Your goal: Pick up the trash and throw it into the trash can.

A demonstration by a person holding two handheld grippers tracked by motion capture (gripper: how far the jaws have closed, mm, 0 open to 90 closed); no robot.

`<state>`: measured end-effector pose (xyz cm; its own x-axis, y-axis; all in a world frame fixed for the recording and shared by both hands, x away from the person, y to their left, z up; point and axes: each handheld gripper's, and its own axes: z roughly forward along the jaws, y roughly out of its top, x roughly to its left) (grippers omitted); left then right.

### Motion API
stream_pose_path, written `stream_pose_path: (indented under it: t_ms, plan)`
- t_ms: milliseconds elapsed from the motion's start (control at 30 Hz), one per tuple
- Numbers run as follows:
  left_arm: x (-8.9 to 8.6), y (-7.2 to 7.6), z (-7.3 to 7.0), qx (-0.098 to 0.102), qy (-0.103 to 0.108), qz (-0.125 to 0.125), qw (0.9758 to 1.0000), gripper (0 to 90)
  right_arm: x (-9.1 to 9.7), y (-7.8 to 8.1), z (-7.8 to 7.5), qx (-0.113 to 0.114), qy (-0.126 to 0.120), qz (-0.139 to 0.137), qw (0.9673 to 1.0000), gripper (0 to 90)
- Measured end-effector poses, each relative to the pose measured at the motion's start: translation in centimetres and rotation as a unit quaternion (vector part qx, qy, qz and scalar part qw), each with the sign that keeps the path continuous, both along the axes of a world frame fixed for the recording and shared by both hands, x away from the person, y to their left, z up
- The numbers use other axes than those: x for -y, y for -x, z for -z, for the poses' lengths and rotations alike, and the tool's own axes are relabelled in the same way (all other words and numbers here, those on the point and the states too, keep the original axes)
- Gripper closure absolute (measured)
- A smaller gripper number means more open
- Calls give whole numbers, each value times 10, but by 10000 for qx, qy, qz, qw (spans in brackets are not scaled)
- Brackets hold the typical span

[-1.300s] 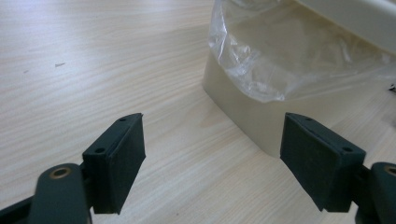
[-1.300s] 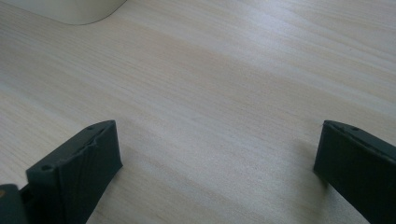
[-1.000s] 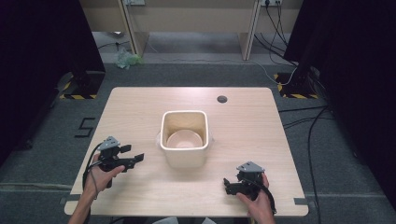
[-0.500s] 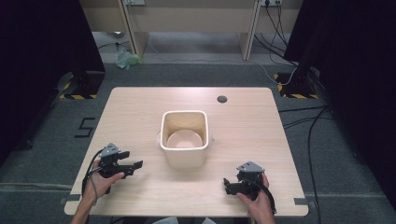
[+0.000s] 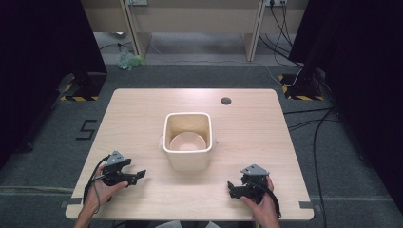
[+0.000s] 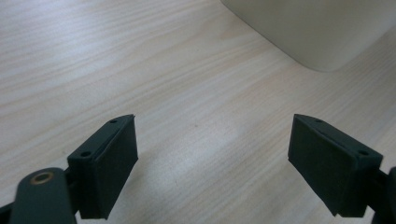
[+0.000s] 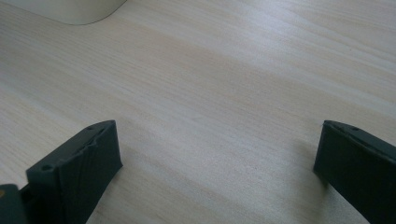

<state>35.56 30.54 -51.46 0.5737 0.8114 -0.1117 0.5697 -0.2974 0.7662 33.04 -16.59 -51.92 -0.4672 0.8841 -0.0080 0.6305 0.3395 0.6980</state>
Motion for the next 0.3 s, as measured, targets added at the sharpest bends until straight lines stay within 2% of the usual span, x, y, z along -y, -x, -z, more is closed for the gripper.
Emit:
stream_pose_path:
  t_ms: [167, 200, 300]
  plan:
    - [-2, 3, 8, -70, -173, 5, 9998, 151, 0, 0, 0, -1, -2, 1, 10000, 7]
    - [-2, 3, 9, 3, -165, -5, 9999, 147, 0, 0, 0, -2, -1, 0, 10000, 7]
    - [-2, 4, 9, 30, -277, 14, 9996, 148, 0, 0, 0, 0, 0, 0, 10000, 7]
